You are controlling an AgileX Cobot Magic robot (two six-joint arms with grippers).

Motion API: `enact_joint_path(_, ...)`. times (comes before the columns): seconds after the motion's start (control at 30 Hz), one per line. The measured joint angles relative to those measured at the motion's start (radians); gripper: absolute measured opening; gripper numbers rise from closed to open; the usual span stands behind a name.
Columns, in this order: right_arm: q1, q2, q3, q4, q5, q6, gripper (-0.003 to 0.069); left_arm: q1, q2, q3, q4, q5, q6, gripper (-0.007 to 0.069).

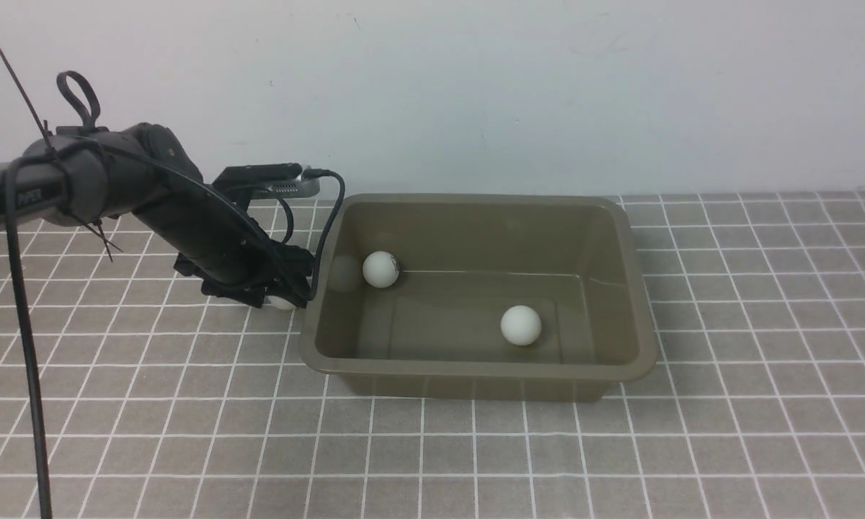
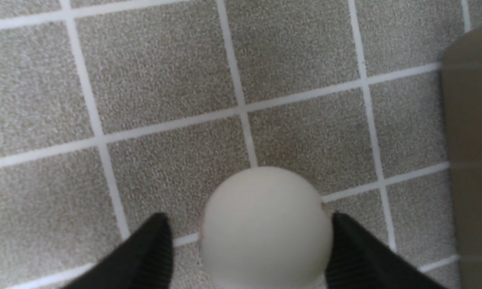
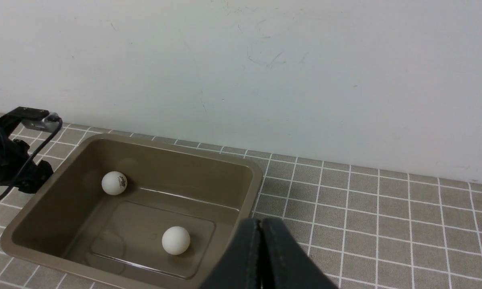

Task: Put the table tennis balls into the box on the grey coffee tablecloth.
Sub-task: 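Reach for and grasp a ping pong ball on the table beside the basket, then drop the ball into the bin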

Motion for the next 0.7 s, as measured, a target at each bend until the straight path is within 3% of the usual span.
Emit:
enact_joint_path(0.03, 0.000, 0.000, 0.000, 0.000, 0.000, 0.000, -0.0015, 0.000, 0.000, 0.000, 0.000, 0.000, 0.007, 0.0341)
enact_joint_path(0.27, 0.000, -0.001, 0.000, 0.005, 0.018, 0.000, -0.0015, 0.007, -0.062, -0.071, 0.091, 0.162, -0.002, 0.0345)
enact_joint_path(0.43, 0.000, -0.043, -0.001, 0.056, 0.072, -0.001, -0.0015, -0.005, -0.161, -0.157, 0.033, 0.293, -0.005, 0.0345)
enact_joint_path(0.53, 0.000, -0.101, 0.000, 0.063, 0.079, -0.001, -0.0015, -0.065, -0.203, -0.181, -0.068, 0.338, 0.054, 0.0345)
enact_joint_path(0.67, 0.000, -0.186, 0.030, 0.049, 0.062, 0.000, -0.0015, -0.140, -0.198, -0.183, -0.103, 0.330, 0.109, 0.0345)
enact_joint_path(0.7, 0.000, -0.249, 0.062, 0.046, 0.050, 0.012, -0.0015, -0.201, -0.177, -0.183, -0.094, 0.297, 0.134, 0.0345)
